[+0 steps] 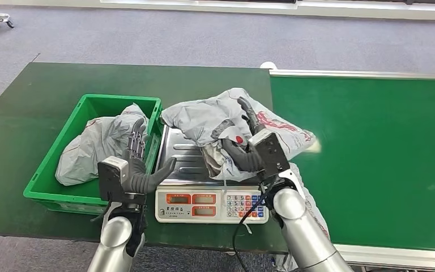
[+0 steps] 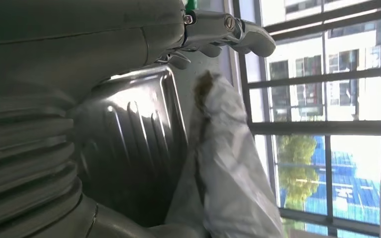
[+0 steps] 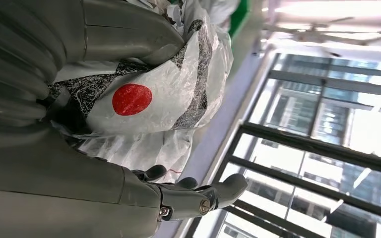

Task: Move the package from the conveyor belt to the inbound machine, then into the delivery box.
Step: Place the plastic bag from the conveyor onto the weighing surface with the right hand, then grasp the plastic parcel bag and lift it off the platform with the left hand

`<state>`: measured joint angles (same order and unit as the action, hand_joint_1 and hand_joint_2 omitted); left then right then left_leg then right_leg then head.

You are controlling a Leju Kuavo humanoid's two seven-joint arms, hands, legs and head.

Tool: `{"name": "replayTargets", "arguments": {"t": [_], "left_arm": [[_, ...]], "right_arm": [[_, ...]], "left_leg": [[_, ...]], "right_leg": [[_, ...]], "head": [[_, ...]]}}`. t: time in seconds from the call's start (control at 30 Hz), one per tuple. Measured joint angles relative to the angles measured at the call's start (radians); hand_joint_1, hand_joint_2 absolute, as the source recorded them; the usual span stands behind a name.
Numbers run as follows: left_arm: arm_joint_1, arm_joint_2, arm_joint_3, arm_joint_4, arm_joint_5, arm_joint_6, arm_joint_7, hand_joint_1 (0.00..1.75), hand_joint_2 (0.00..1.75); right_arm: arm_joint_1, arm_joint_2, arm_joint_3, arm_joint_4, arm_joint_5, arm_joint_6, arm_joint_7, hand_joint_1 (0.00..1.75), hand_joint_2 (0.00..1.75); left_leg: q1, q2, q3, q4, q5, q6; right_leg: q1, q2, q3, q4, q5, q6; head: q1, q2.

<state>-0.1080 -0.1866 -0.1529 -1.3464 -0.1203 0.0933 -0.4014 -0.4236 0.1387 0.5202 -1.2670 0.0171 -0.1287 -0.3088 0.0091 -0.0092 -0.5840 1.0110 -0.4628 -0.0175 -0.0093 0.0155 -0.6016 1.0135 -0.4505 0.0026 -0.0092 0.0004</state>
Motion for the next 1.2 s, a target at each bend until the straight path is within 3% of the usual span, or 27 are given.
{"name": "replayTargets", "arguments": {"t": [0.2, 0.3, 0.43, 0.7, 0.93, 0.97, 1.07, 1.1, 1.2], "left_arm": [[-0.016, 0.007, -0.001, -0.001, -0.076, 0.037, -0.008, 0.00, 1.75], [-0.048, 0.013, -0.018, 0.008, -0.198, 0.070, -0.017, 0.00, 1.75], [-0.133, 0.025, -0.083, 0.063, -0.461, 0.153, -0.019, 0.00, 1.75], [-0.242, 0.044, -0.228, 0.181, -0.824, 0.259, 0.004, 0.00, 1.75], [-0.284, 0.055, -0.310, 0.263, -0.932, 0.282, -0.002, 0.00, 1.75], [-0.290, 0.058, -0.319, 0.275, -0.947, 0.285, -0.010, 0.07, 1.75], [-0.308, 0.064, -0.347, 0.335, -0.986, 0.293, -0.052, 1.38, 1.75], [-0.315, 0.066, -0.356, 0.362, -0.991, 0.297, -0.073, 1.75, 1.75], [-0.339, 0.070, -0.380, 0.454, -0.991, 0.317, -0.138, 1.75, 1.75]], "right_arm": [[0.040, -0.012, -0.048, -0.062, -0.081, -0.007, -0.029, 0.00, 1.75], [0.065, -0.019, -0.057, -0.085, -0.123, -0.006, -0.043, 0.00, 1.75], [0.088, -0.027, -0.057, -0.101, -0.180, 0.015, -0.057, 0.00, 1.75], [0.103, -0.034, -0.057, -0.109, -0.222, 0.054, -0.053, 0.00, 1.75], [0.105, -0.034, -0.057, -0.109, -0.217, 0.081, -0.054, 0.00, 1.75], [0.105, -0.034, -0.057, -0.109, -0.218, 0.090, -0.053, 0.00, 1.75], [0.103, -0.034, -0.057, -0.109, -0.224, 0.115, -0.052, 0.00, 1.75], [0.103, -0.034, -0.057, -0.109, -0.226, 0.120, -0.051, 0.00, 1.75], [0.100, -0.035, -0.057, -0.109, -0.228, 0.128, -0.054, 0.00, 1.75]], "left_leg": [[0.000, 0.000, 0.000, 0.000, 0.000, 0.000], [0.000, 0.000, 0.000, 0.000, 0.000, 0.000], [0.000, 0.000, 0.000, 0.000, 0.000, 0.000], [0.000, 0.000, 0.000, 0.000, 0.001, 0.000], [0.000, 0.000, 0.000, 0.000, 0.000, 0.000], [0.000, 0.000, 0.000, 0.000, 0.001, 0.000], [0.000, 0.000, 0.000, 0.000, 0.001, 0.000], [0.000, 0.000, 0.000, 0.000, 0.001, 0.000], [0.000, 0.000, 0.000, 0.000, 0.001, 0.000]], "right_leg": [[0.000, 0.000, 0.000, 0.000, 0.000, 0.000], [0.000, 0.000, 0.000, 0.000, 0.000, 0.000], [0.000, -0.001, 0.000, 0.000, 0.001, 0.000], [0.000, 0.000, 0.000, 0.000, 0.001, -0.001], [0.000, 0.000, 0.000, 0.000, 0.001, -0.001], [0.000, 0.000, 0.000, 0.000, 0.001, -0.001], [0.000, 0.000, 0.000, 0.000, 0.001, -0.001], [0.000, 0.000, 0.000, 0.000, 0.001, -0.001], [0.000, 0.000, 0.000, 0.000, 0.001, -0.001]], "head": [[0.000, 0.000], [0.000, 0.000], [0.000, 0.000], [0.000, 0.000], [0.000, 0.000], [0.000, 0.000], [0.000, 0.000], [0.000, 0.000], [0.000, 0.000]]}}
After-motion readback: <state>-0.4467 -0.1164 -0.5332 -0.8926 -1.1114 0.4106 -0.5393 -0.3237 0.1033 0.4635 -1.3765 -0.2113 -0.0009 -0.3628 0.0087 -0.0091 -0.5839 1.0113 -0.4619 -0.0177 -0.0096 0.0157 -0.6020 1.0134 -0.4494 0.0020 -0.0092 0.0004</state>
